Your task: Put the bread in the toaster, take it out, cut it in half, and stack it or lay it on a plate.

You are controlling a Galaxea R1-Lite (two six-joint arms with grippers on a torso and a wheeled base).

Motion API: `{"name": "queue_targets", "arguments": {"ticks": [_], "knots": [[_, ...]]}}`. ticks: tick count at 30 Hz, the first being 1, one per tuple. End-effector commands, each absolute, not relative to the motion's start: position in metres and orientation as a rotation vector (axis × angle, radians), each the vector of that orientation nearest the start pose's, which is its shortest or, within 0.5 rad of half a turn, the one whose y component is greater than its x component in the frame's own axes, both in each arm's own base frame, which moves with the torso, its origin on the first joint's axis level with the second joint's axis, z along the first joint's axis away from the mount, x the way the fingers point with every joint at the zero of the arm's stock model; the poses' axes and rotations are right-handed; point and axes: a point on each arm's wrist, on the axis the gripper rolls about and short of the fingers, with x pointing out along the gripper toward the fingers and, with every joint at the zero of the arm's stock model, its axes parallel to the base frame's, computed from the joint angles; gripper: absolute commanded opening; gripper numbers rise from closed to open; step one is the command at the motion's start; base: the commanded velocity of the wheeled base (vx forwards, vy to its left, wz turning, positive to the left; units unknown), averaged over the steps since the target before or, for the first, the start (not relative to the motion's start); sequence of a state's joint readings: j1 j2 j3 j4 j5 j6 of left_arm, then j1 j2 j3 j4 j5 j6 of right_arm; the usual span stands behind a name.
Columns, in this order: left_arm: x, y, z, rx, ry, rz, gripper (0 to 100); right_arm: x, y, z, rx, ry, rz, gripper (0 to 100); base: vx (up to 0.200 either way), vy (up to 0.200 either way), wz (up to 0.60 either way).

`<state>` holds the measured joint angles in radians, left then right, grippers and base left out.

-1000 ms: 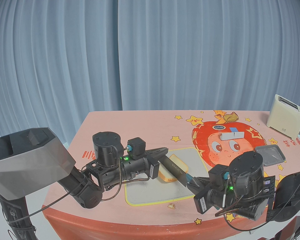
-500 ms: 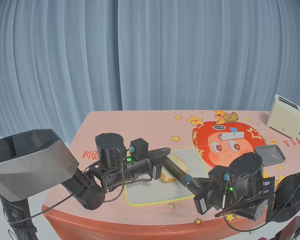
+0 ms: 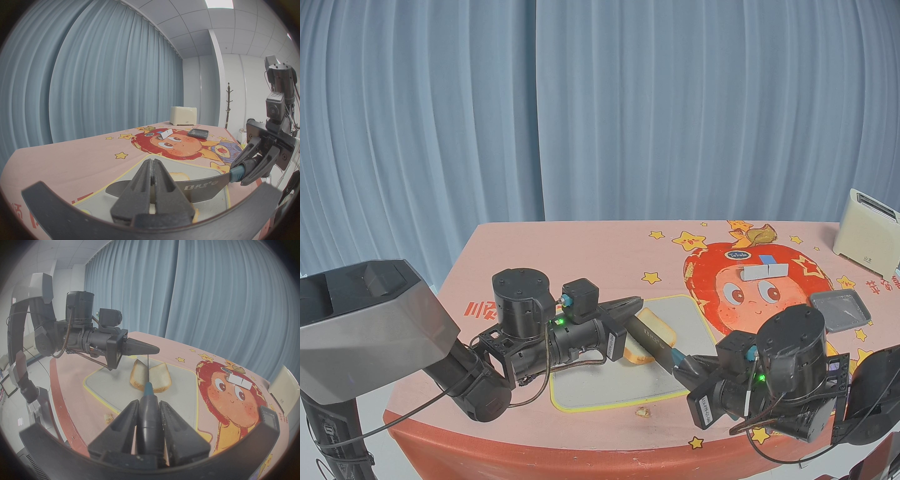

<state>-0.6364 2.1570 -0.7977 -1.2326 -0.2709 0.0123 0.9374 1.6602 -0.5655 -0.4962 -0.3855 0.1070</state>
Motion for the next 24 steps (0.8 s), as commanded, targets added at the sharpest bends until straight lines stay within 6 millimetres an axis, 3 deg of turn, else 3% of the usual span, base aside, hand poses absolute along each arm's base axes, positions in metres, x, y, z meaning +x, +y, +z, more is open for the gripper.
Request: {"name": "queue_targets", "arguments": {"ticks": [1,12,24], "knots": [[0.299,-0.231,0.083,0.035,0.118,-0.911,0,0.158,0.203,0.118,-0.280,0.516,0.510,0,0.000,0.000,0.00],[0.306,-0.231,0.091,0.027,0.081,-0.876,0,0.159,0.203,0.124,-0.263,0.496,0.509,0,0.000,0.000,0.00],[0.313,-0.228,0.077,0.034,0.120,-0.857,0,0.159,0.202,0.122,-0.269,0.503,0.506,0,0.000,0.000,0.00]]}}
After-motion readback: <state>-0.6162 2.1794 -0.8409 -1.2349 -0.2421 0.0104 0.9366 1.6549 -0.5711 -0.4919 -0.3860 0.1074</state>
